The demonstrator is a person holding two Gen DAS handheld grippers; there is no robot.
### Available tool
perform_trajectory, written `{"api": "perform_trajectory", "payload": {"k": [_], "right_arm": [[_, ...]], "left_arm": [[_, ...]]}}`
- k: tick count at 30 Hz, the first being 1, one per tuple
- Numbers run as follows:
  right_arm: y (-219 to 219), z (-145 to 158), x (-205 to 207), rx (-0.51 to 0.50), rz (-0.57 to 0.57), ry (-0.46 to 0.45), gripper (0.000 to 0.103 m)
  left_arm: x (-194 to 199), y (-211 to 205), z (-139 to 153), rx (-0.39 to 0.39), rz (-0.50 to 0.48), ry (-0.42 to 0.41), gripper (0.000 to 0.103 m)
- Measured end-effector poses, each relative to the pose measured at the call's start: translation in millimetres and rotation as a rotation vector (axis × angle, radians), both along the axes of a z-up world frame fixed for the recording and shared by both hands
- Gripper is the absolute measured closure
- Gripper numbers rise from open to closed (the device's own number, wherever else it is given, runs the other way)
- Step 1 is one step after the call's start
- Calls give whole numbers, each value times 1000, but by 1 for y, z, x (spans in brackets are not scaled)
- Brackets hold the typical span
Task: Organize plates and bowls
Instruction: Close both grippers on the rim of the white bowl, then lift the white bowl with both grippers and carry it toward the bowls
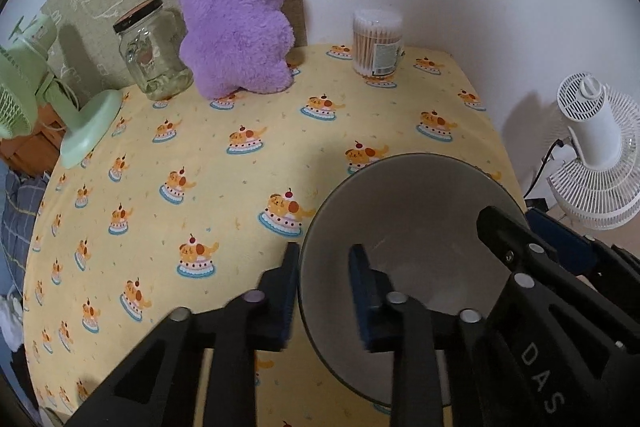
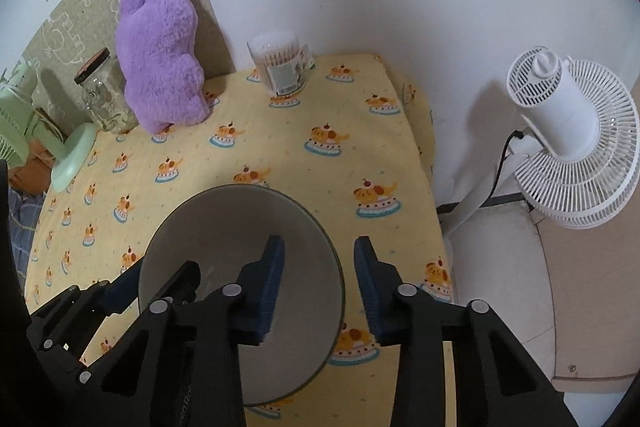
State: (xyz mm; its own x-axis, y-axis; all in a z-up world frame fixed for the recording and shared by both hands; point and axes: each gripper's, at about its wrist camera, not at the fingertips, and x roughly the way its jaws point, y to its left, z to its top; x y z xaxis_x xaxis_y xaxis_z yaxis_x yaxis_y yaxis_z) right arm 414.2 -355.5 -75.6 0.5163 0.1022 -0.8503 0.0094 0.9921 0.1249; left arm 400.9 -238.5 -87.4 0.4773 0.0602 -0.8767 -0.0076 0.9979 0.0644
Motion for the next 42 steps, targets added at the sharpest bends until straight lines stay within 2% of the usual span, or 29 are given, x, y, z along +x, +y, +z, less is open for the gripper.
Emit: {"api": "perform_trajectory", "payload": {"k": [5,19,29,42], "right_arm": [[1,-2,2,-22,1,3,77],[0,0,-5,-17,-14,26,76],[1,15,-35,-22,-25,34,76],[21,54,-89,-28,-15,-4,76]], "left_arm": [[2,1,0,12,5,-1,87],[-5,1,2,3,2,22,87],[-34,1,16,-17,6,35,87],[-84,22,52,-23,7,-1,87]]}}
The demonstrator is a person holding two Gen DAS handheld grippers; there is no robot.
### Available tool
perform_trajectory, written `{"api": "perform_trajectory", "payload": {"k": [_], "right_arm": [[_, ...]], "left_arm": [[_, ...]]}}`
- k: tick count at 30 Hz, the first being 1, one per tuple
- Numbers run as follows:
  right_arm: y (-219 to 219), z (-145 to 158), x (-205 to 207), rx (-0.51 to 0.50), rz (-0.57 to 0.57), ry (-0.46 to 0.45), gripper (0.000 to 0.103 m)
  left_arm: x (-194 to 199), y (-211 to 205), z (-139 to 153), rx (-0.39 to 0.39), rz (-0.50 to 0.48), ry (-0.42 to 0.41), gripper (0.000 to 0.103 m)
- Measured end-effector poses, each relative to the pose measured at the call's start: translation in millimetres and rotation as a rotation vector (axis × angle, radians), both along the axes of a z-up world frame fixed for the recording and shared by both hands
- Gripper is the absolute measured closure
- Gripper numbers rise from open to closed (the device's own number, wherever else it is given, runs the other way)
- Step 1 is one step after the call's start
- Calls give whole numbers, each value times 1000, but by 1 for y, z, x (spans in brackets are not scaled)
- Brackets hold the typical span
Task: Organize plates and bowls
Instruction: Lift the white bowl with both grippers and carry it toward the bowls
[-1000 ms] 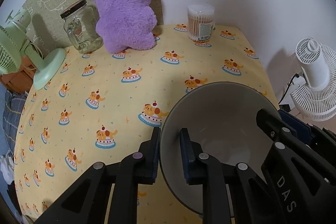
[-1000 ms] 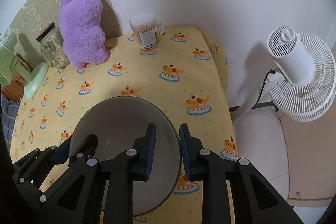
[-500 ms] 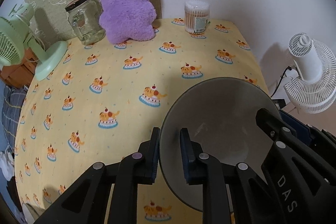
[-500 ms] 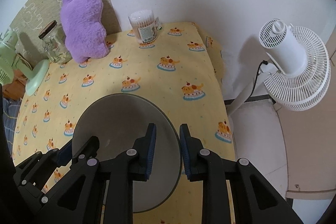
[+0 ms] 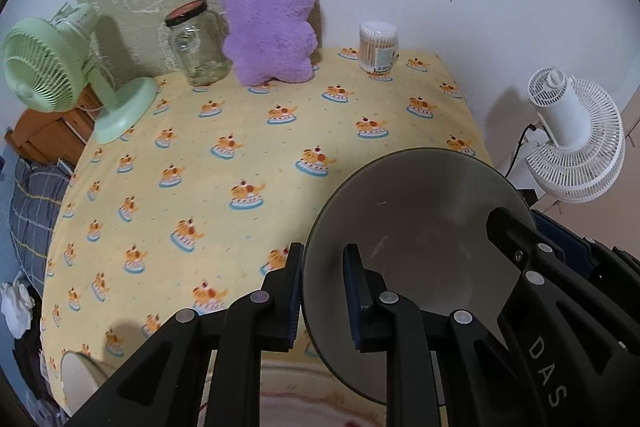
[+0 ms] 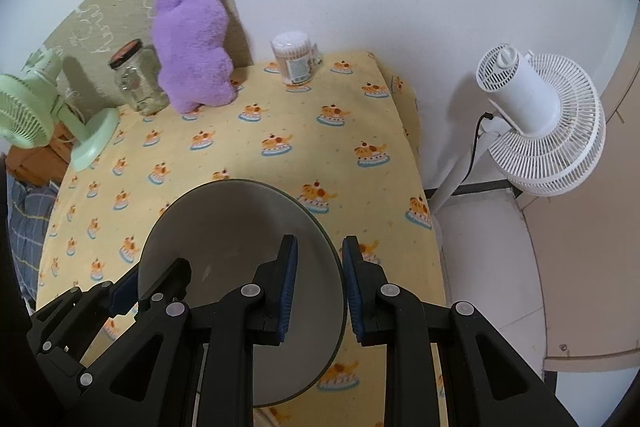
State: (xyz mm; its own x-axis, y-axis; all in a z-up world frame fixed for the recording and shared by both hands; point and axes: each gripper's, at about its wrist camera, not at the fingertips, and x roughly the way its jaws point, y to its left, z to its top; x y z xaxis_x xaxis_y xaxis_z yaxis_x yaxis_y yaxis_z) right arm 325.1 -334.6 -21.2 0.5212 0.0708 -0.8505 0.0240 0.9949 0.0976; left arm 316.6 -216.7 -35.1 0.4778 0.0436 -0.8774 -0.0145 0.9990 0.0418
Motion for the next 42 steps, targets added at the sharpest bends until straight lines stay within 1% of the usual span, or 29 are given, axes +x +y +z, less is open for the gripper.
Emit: {"api": "perform_trajectory", "payload": {"k": [9,14,23,35,42], "right_arm": [[31,26,-43,-12,-4,-33,76],[51,37,-68,-12,-19,-44,76],[104,51,-109,-18,-29,-47,76],[171,65,-139,-32,-35,-65,76],[205,64,-152,-35,-38,-66,76]], "left_arm": [[-39,32,23,-8,-16,-35,87],[-61,53,32,-18,-28,-37,86],[-96,100,44,-10,-60,-34,87],[-124,164,54,-21,-80,-48,87],[-136,200,52,-22,-89,-48,87]]}}
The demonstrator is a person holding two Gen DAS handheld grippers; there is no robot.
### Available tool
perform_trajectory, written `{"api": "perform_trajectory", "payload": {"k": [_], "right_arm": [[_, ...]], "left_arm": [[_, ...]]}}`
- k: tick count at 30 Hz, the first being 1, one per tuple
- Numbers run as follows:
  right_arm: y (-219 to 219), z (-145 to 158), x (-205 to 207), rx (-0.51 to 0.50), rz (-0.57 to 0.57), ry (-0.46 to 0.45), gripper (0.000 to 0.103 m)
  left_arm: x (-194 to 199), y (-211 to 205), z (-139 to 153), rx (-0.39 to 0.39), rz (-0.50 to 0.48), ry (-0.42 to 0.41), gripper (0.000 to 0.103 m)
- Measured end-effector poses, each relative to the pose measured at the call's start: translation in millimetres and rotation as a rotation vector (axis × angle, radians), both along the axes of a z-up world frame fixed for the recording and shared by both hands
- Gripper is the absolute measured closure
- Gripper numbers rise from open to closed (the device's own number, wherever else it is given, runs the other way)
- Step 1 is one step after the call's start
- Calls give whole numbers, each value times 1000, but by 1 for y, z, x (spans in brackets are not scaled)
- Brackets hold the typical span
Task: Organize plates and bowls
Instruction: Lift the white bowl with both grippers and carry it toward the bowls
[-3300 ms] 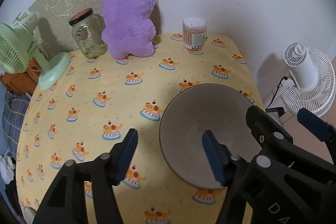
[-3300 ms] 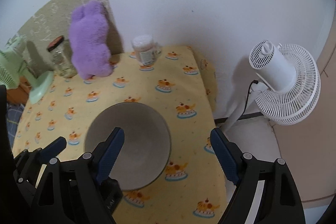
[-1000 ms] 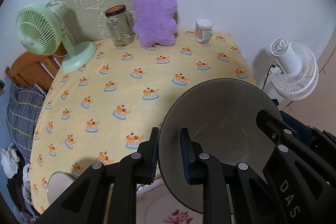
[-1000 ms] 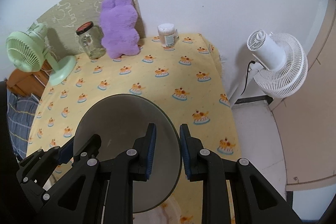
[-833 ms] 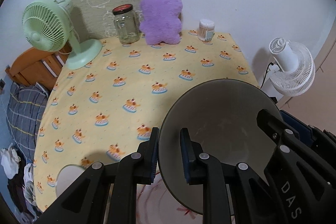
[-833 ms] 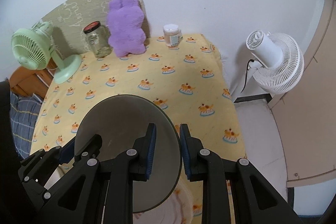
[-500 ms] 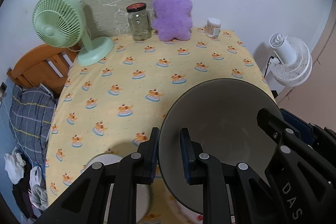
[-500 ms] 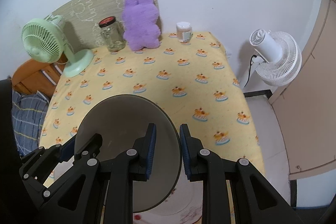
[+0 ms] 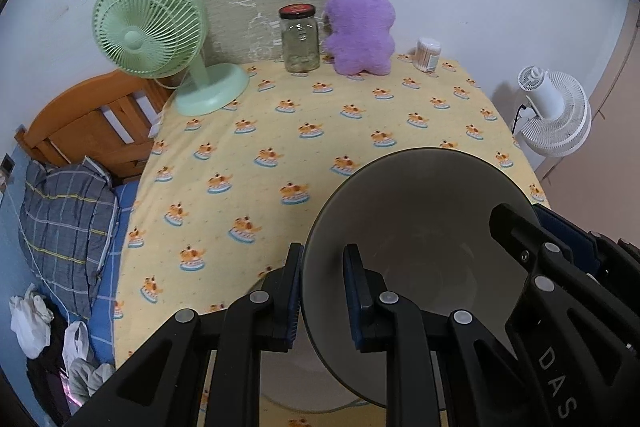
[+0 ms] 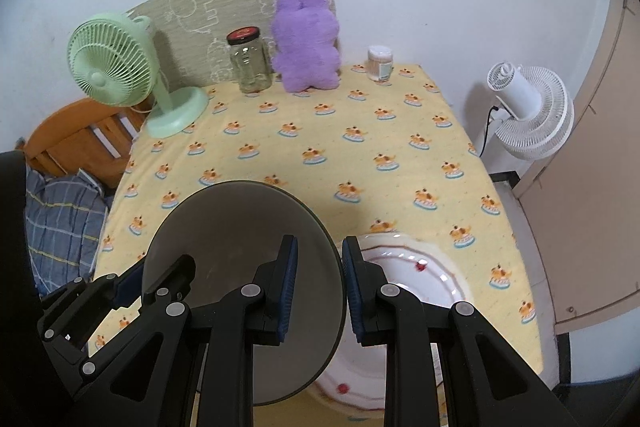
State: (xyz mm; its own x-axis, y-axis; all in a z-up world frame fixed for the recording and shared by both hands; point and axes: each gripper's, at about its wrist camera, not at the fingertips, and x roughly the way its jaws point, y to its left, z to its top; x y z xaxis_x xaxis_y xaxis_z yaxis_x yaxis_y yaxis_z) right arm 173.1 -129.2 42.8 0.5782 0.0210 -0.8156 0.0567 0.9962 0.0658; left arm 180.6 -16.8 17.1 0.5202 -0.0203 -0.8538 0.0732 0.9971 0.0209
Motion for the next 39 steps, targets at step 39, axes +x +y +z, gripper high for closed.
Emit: {"api": "perform_trajectory", "payload": {"k": [39], "right_arm": [[86,-64,3,-61,63,178,76]], "left_arm": [[-11,75,-69,-36,41,191,87]]}}
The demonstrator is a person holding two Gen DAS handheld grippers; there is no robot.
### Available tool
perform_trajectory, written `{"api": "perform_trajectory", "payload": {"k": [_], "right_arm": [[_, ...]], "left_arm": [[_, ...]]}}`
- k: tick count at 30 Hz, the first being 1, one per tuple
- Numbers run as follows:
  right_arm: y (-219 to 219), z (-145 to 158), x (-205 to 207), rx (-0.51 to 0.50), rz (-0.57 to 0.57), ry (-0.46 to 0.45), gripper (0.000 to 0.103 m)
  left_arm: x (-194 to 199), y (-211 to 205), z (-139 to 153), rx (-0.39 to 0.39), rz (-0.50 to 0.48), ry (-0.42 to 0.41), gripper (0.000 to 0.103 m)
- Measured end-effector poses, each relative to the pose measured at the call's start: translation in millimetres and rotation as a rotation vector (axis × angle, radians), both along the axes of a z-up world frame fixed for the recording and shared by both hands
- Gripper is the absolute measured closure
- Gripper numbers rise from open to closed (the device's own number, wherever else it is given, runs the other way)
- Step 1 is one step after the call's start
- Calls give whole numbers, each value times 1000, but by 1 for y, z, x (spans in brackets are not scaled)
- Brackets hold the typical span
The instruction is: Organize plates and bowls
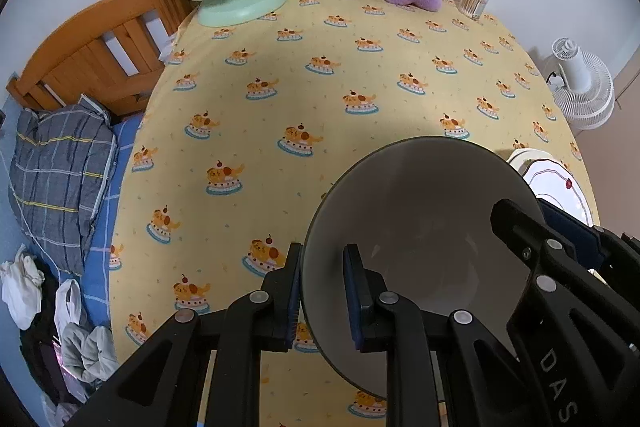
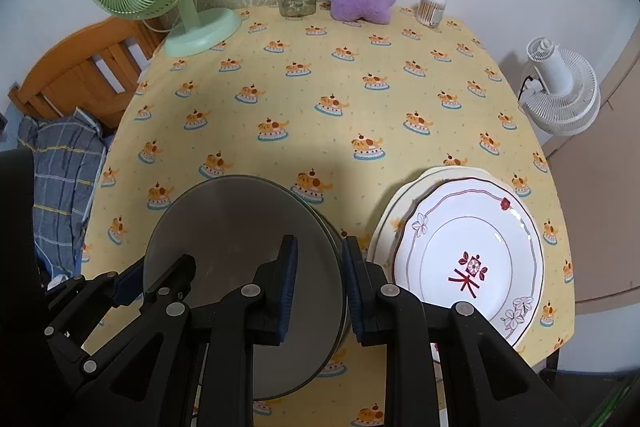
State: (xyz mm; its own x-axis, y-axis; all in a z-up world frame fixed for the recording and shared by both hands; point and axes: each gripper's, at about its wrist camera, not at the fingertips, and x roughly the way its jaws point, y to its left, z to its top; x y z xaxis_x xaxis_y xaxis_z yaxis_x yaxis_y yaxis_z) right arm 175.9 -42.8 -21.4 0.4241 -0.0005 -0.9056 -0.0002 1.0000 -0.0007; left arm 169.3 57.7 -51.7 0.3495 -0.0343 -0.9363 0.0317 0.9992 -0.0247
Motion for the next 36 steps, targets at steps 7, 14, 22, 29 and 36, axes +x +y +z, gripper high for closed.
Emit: {"api": "perform_trajectory", "payload": {"k": [7,14,22,29,36], "right_arm": [[-5,-12,6,-11,-9,26,76],[-8,-13,5,-7,4,19,76],[-17,-12,-7,53,22,24,77],[-27,-17,-22,82,-13,50,39],[-42,-27,-24,136,-35,73,38]], "left_arm": [[3,-7,-8,4,-17,17,87],[2,-9,-8,14,-21,5,86],[-5,-13,-7,-16,-89,7,66],[-17,-14,-9,-45,-105,24,41],[-17,-15,-12,-46,-74,24,33]]}}
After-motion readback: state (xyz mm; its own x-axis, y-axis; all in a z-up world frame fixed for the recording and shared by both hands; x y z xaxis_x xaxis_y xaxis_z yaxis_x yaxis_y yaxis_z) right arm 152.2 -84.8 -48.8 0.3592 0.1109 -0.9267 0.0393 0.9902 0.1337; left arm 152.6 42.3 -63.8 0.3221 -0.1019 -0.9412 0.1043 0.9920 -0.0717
